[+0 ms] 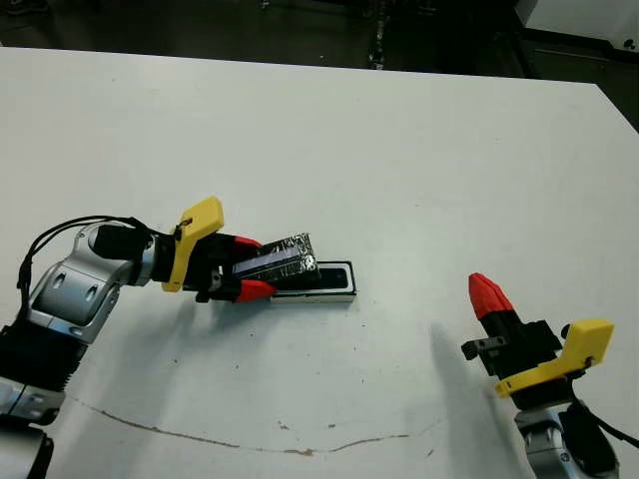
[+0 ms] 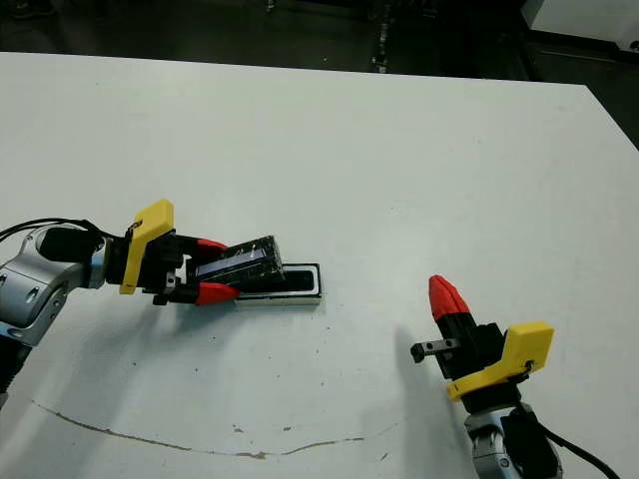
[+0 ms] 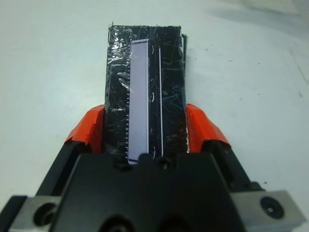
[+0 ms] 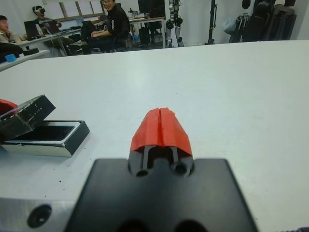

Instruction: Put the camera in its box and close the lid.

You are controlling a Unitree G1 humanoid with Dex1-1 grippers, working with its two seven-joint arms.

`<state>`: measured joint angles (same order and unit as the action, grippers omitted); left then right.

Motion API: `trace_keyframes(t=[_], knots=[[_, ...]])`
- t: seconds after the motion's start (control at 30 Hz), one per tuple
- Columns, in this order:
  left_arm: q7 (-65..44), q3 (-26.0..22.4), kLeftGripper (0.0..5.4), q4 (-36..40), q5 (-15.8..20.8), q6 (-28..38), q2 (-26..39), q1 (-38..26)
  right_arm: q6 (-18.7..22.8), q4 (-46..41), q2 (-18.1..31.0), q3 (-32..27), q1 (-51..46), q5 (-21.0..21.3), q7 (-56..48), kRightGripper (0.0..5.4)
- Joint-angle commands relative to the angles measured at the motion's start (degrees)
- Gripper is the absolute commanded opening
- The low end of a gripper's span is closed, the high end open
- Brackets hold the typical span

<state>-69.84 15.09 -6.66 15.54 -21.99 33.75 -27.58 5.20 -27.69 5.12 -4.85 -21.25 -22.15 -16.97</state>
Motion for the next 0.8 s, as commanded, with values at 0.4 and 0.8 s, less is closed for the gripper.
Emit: trace_keyframes(t=[0.4, 0.8], knots=[[-2.81, 2.73, 3.17, 0.19, 0.07, -2.39, -0.68, -0.03, 0.41, -0.27, 0.35, 0.15, -1.01, 0.78, 0.88, 0.0], [-1.27, 5.25, 3.17, -1.38, -2.06, 0.08, -3.31, 0.34, 0.59, -0.41, 0.39, 0.24, -1.2, 0.47, 1.11, 0.0]])
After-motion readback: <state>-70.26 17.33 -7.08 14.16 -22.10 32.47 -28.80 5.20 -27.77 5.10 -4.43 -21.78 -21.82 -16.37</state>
